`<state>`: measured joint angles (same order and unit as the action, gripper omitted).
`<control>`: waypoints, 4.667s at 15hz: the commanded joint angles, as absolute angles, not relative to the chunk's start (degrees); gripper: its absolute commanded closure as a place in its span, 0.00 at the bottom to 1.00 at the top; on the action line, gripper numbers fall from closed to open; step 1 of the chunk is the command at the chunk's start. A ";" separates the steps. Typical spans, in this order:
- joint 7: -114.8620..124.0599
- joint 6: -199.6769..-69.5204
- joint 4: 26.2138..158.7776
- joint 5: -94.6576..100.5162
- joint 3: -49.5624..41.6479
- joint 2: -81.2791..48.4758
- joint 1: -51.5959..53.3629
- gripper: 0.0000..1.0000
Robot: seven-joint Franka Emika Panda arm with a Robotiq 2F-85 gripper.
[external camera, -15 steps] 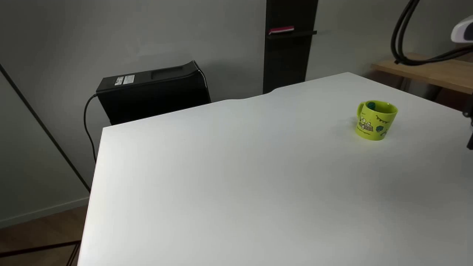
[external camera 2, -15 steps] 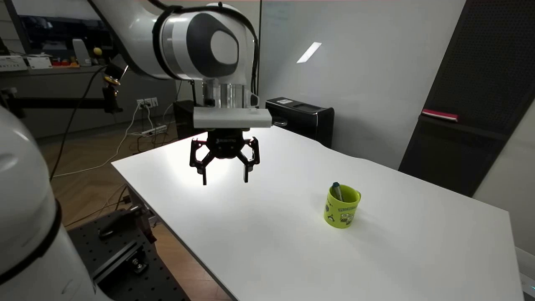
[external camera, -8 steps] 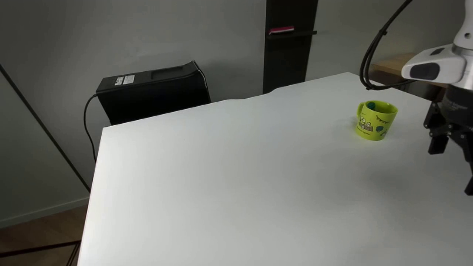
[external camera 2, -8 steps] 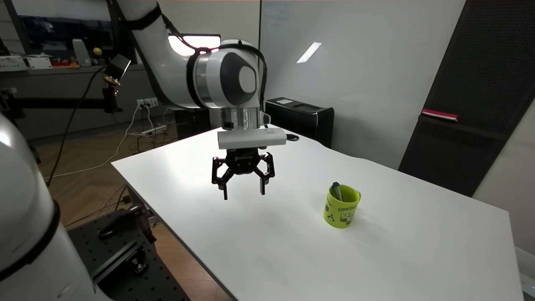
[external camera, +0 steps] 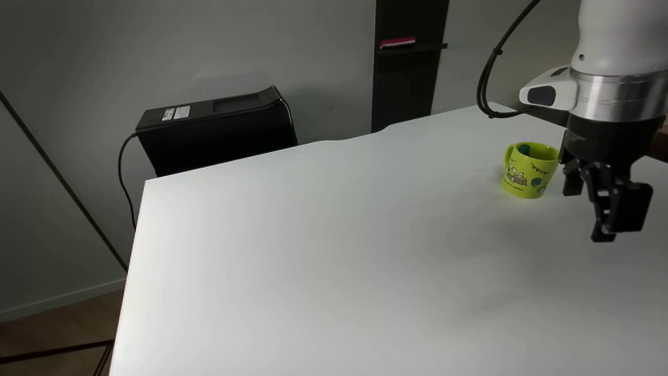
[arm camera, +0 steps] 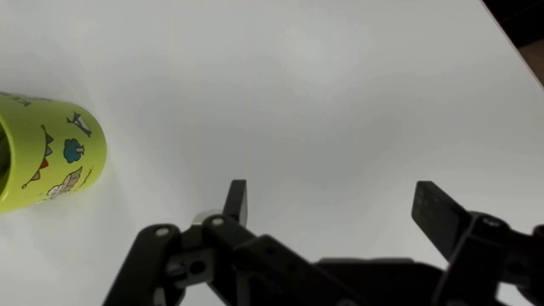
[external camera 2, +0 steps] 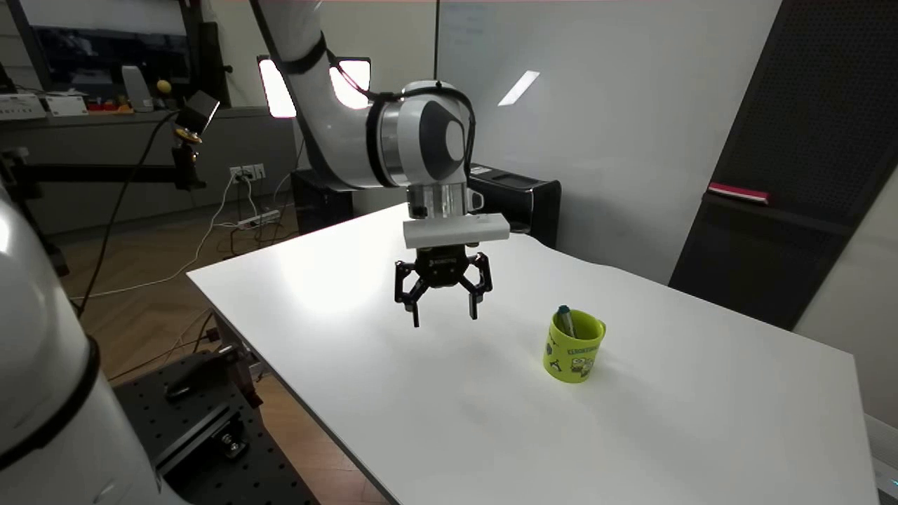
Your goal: Pick up the marker from the cup and place it on the table
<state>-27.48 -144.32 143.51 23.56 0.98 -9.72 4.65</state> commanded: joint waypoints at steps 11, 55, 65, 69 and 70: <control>-23.19 -141.17 135.16 26.17 0.15 -15.70 2.71 0.00; -40.21 -128.03 99.55 23.00 -2.09 -34.92 -3.20 0.00; -37.86 -125.30 97.59 23.59 -2.51 -36.96 -2.15 0.00; -37.42 -124.84 97.86 23.72 -2.72 -37.16 -2.49 0.00; -37.32 -124.66 97.82 23.79 -2.81 -37.21 -2.54 0.00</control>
